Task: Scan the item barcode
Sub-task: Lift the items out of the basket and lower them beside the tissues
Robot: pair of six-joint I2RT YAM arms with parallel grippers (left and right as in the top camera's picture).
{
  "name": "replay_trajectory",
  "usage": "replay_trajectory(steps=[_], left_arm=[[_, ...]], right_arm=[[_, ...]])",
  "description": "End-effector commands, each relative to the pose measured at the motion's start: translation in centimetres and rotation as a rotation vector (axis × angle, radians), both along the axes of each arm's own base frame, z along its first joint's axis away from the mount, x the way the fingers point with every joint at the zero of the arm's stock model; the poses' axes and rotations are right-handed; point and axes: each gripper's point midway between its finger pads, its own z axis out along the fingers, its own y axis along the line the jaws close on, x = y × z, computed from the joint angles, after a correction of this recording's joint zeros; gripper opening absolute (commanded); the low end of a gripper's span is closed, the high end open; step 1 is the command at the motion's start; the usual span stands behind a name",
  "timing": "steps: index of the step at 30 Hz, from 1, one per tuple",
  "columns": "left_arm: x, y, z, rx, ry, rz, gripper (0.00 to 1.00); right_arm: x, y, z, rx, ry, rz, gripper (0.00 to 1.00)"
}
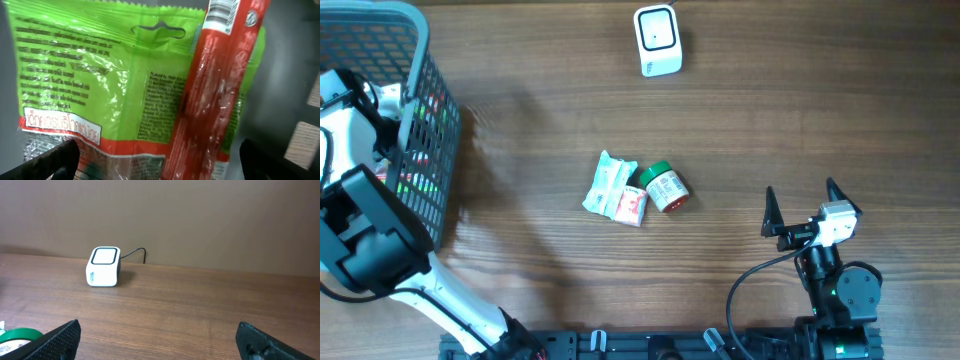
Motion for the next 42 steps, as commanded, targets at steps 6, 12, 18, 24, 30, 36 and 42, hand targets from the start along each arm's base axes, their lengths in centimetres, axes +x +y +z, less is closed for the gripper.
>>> replay_trajectory(steps=[6,12,18,24,30,36,42], left_arm=[[-1.8,2.0,-4.9,0.090,0.166,0.015,0.77],[-1.6,2.1,-4.8,0.092,0.155,0.027,0.14],[-1.1,2.4,-3.7,0.095,0.124,0.083,0.04],[1.0,3.6,5.3,0.154,-0.076,0.216,0.04],[0.5,4.7,18.9,0.320,-0.348,0.308,0.04],[-3.5,3.1,32.6,0.477,-0.638,0.352,0.04],[-8.0,-2.3,42.1,0.432,-0.940,0.405,0.04]], right_arm=[[0.0,0.1,0.2,-0.017,-0.012,0.009,1.00],[0.0,0.1,0.2,-0.017,-0.012,0.009,0.99],[0.0,0.1,0.2,-0.017,-0.012,0.009,1.00],[0.0,0.1,0.2,-0.017,-0.012,0.009,1.00],[0.0,0.1,0.2,-0.017,-0.012,0.009,1.00],[0.0,0.1,0.2,-0.017,-0.012,0.009,1.00],[0.0,0.1,0.2,-0.017,-0.012,0.009,1.00]])
